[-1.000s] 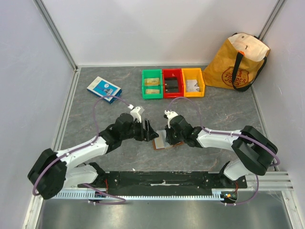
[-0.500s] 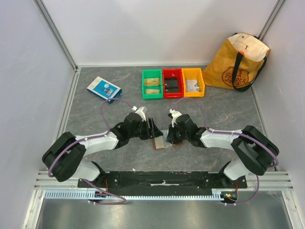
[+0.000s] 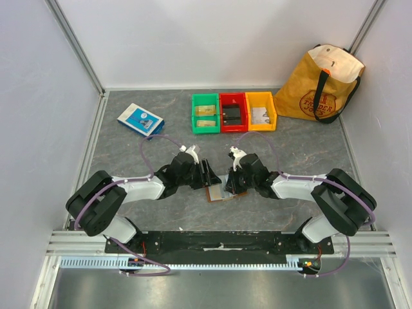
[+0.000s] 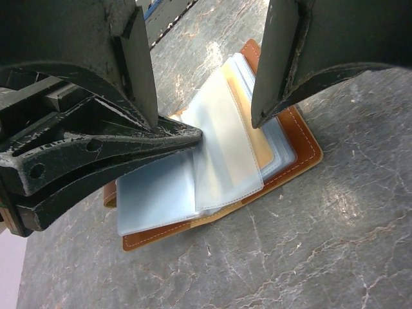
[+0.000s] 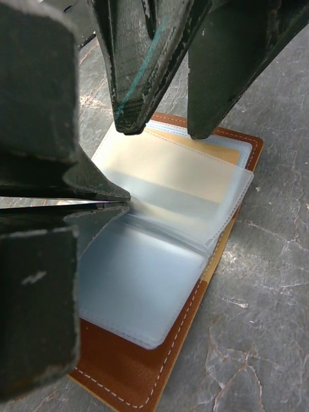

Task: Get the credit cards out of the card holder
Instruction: Remove the credit card from the card holder.

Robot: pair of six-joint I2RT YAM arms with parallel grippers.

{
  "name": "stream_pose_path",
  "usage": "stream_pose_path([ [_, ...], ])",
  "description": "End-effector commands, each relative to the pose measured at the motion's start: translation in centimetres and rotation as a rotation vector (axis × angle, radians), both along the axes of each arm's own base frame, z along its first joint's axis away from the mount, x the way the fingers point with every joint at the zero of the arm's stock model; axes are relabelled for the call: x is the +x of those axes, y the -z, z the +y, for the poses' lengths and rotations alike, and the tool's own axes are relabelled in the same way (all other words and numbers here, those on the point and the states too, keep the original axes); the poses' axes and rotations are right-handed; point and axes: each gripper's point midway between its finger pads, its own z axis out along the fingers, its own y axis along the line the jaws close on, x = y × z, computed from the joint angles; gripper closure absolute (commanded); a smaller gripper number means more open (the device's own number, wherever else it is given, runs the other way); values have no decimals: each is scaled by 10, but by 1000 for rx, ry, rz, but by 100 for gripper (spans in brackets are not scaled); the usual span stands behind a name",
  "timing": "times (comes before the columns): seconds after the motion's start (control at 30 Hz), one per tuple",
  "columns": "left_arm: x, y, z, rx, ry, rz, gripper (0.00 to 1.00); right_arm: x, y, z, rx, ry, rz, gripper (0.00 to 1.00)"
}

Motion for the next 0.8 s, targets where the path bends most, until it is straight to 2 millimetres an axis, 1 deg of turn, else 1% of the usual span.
stream_pose_path([
  [0.0,5,-3,-8,-20,-20,14,33,-8,17,-12,-41,10,41,92],
  [0.2,-3,5,-15,-22,11,59,33,-9,17,-11,-37,5,46,92],
  [0.4,-6,3,-24,-45,32,75,32,-9,15,-11,-25,4,38,92],
  [0.5,-7,-2,-29,-76,31,74,32,-9,11,-10,-9,0,25,90],
  [0.57,-7,-3,-31,-85,36,74,32,-9,9,-8,2,-5,21,86],
  [0.67,-7,-3,-33,-95,38,79,32,-8,3,-9,25,4,-2,68],
  [0.77,-8,-2,-33,-96,34,81,32,-6,-11,-8,61,9,-52,57],
])
